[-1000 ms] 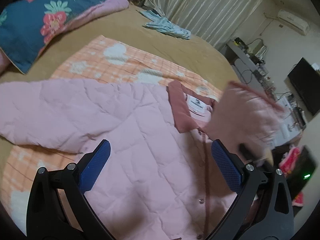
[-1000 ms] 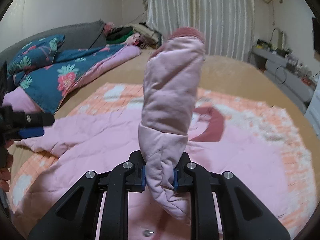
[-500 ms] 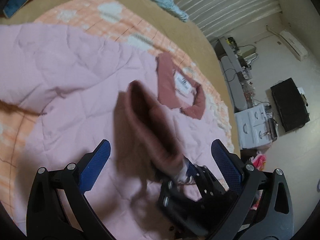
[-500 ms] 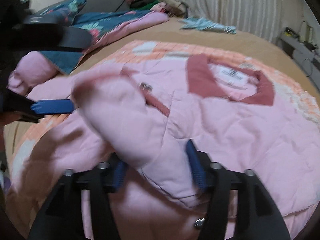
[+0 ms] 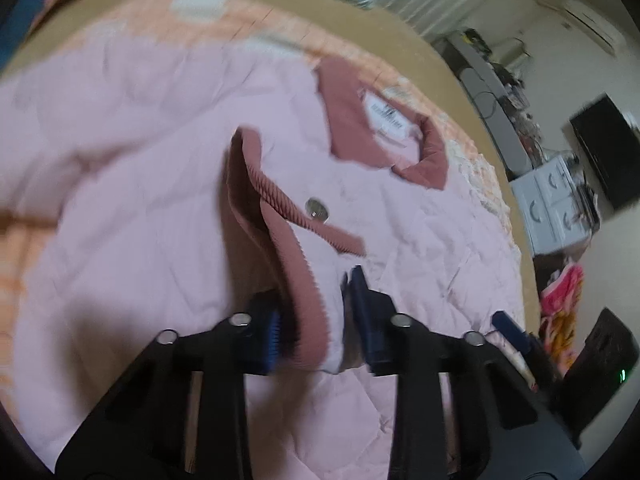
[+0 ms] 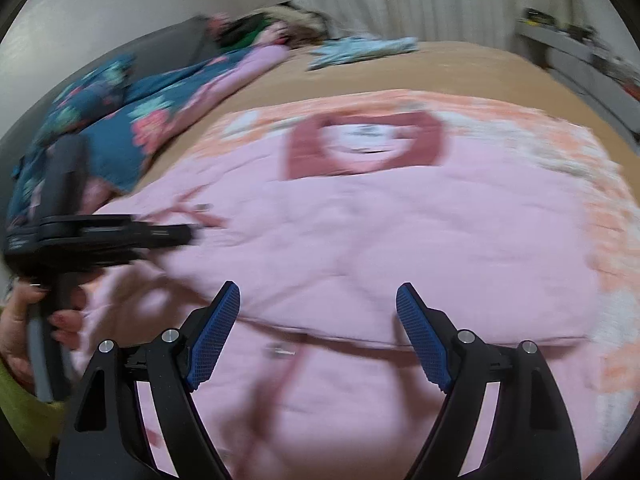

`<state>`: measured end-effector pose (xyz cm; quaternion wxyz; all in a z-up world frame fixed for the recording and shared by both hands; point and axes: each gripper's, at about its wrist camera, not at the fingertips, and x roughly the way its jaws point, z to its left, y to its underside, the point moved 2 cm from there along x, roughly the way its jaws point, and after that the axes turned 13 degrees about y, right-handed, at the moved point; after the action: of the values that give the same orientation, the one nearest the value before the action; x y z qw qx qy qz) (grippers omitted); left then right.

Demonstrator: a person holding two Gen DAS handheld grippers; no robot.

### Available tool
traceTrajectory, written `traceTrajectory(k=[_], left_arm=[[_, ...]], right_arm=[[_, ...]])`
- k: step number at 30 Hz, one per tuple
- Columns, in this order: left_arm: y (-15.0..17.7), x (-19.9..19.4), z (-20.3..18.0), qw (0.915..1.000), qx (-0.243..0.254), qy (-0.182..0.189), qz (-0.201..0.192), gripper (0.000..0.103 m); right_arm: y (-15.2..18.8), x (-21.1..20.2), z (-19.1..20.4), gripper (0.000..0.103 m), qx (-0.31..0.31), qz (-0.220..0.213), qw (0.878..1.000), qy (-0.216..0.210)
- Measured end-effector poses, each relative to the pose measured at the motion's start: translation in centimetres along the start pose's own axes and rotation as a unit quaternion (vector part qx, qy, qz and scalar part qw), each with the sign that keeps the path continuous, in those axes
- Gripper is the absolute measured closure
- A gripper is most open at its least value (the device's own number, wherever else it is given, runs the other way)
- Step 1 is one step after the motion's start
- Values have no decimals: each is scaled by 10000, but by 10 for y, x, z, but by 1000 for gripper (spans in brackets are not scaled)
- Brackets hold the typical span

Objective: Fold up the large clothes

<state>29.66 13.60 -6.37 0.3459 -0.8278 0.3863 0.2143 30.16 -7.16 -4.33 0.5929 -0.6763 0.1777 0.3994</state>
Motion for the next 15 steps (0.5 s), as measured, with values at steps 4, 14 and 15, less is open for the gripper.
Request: traceTrajectory(k=[4, 14, 15], left_arm=[[-20, -21, -15, 9976, 506, -240, -412, 91], [-24, -6, 28, 9938, 489, -972, -247, 90], [-22, -4, 31, 9935, 483, -1007, -218, 89]], right_arm=[[-5, -2, -43, 22, 275, -55, 9978, 596], [-5, 35, -91, 19, 651, 346, 9923, 998], [-4, 39, -93, 19, 668, 385, 9918, 1016]])
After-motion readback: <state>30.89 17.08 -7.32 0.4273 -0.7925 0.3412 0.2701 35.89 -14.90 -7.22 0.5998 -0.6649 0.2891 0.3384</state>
